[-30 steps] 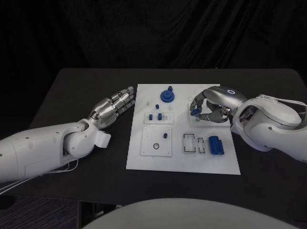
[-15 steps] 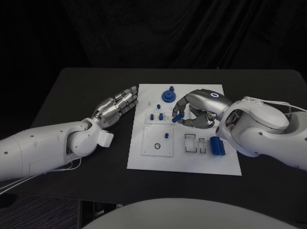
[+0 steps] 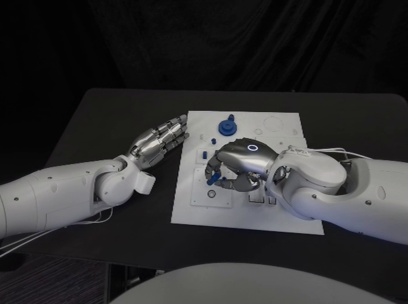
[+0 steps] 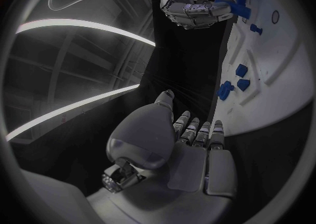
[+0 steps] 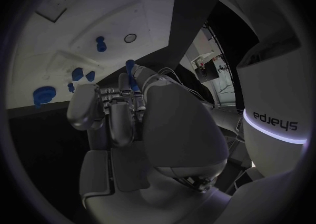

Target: Assemble the parts on the task board

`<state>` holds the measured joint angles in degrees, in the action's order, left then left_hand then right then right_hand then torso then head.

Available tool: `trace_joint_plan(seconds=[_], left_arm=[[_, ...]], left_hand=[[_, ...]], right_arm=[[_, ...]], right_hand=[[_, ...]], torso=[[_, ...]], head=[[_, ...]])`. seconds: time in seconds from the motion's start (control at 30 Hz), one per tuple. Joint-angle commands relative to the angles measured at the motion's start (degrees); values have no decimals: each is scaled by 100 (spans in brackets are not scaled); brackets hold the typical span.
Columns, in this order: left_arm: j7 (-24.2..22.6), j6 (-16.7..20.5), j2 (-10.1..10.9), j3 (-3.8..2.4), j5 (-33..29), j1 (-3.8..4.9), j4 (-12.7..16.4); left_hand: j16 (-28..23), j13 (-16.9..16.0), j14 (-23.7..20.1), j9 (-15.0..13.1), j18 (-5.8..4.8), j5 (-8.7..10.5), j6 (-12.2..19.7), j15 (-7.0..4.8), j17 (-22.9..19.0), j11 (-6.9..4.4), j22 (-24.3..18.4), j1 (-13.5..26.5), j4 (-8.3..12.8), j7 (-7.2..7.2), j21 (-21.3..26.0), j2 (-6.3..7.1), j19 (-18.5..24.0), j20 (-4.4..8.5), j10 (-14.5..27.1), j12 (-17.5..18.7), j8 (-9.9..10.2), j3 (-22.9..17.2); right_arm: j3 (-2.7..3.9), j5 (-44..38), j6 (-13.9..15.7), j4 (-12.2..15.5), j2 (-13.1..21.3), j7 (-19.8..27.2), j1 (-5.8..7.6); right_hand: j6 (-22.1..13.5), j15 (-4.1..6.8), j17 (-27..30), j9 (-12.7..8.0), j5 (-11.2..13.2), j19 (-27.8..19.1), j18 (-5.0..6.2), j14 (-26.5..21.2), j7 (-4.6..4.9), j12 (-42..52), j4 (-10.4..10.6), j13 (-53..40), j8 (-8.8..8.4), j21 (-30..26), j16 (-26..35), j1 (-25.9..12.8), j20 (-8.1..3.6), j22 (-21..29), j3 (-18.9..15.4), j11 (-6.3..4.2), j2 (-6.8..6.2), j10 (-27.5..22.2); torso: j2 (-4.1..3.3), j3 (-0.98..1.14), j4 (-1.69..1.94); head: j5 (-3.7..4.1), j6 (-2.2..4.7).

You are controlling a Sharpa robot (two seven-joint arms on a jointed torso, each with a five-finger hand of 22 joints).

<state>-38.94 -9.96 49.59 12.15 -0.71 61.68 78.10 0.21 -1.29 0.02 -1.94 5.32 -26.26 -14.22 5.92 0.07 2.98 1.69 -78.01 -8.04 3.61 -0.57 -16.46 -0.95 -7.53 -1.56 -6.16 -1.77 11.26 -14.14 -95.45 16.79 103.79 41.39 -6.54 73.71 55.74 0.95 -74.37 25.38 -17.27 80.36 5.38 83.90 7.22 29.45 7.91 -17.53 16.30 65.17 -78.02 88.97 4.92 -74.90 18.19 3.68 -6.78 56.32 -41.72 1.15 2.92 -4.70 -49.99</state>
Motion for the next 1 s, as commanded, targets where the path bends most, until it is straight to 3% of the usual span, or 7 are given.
trace_joint_plan(seconds=[0.03, 0.37, 0.53, 0.73, 1.0], left_arm=[[-962, 8, -6, -6, 1, -6, 11], [-925, -57, -55, -6, 1, -7, -20], [-910, -71, -61, -6, 1, -8, -27], [-889, -95, -72, -6, 1, -9, -38], [-876, -114, -85, -6, 1, -12, -56]], left_hand=[[-21, 6, -2, -1, 48, -16, -1, -38, -7, -23, -10, 43, 30, 19, 2, -2, 17, 9, 6, 1, -14, -1], [-21, 6, -2, 0, 77, -33, 6, 2, -7, 27, -1, 34, 64, 24, -2, -13, 10, -54, 24, -7, -13, -39], [-21, 6, -2, 0, 84, -35, 9, 15, -7, 32, 3, 32, 72, 24, -3, -13, 8, -75, 26, -8, -13, -49], [-21, 5, -2, 0, 100, -47, 8, 41, -7, 44, 5, 24, 93, 22, -5, -16, 5, -116, 28, -17, -13, -77], [-21, 4, -2, 0, 104, -53, 12, 51, -7, 54, 5, 21, 102, 20, -5, -16, 4, -130, 29, -23, -13, -88]], right_arm=[[4, -295, -210, -36, -66, 143, -35], [4, -410, -472, -113, -187, 67, -98], [4, -718, -544, -114, -192, 69, -156], [4, -982, -555, -114, -177, 74, -191], [3, -1044, -582, -131, -179, 75, -200]], right_hand=[[23, -34, -5, -7, 13, 2, -49, 25, 12, -28, 2, 2, -32, 26, -3, 13, 47, -865, 17, -9, -1, 37], [45, -30, 11, -14, 77, -15, -41, 15, 12, -82, -42, 24, -69, -8, 12, 54, 46, -856, 35, -14, -6, 94], [42, -30, 29, -24, 106, -20, -40, 3, 12, -122, -75, 39, -104, -11, 28, 81, 45, -856, 43, -13, -25, 114], [57, -24, 38, -30, 115, -25, -39, -4, 6, -155, -103, 51, -129, -13, 37, 109, 43, -856, 57, -18, -30, 137], [79, -18, 46, -34, 114, -30, -38, -11, 2, -182, -129, 59, -152, -14, 45, 136, 38, -856, 74, -24, -22, 166]], torso=[[-8, 5, 5], [-45, -7, 30], [-56, -4, 17], [-64, -14, 31], [-38, -9, 18]], head=[[-10, -1], [17, -1], [1, -1], [15, -1], [2, -1]])
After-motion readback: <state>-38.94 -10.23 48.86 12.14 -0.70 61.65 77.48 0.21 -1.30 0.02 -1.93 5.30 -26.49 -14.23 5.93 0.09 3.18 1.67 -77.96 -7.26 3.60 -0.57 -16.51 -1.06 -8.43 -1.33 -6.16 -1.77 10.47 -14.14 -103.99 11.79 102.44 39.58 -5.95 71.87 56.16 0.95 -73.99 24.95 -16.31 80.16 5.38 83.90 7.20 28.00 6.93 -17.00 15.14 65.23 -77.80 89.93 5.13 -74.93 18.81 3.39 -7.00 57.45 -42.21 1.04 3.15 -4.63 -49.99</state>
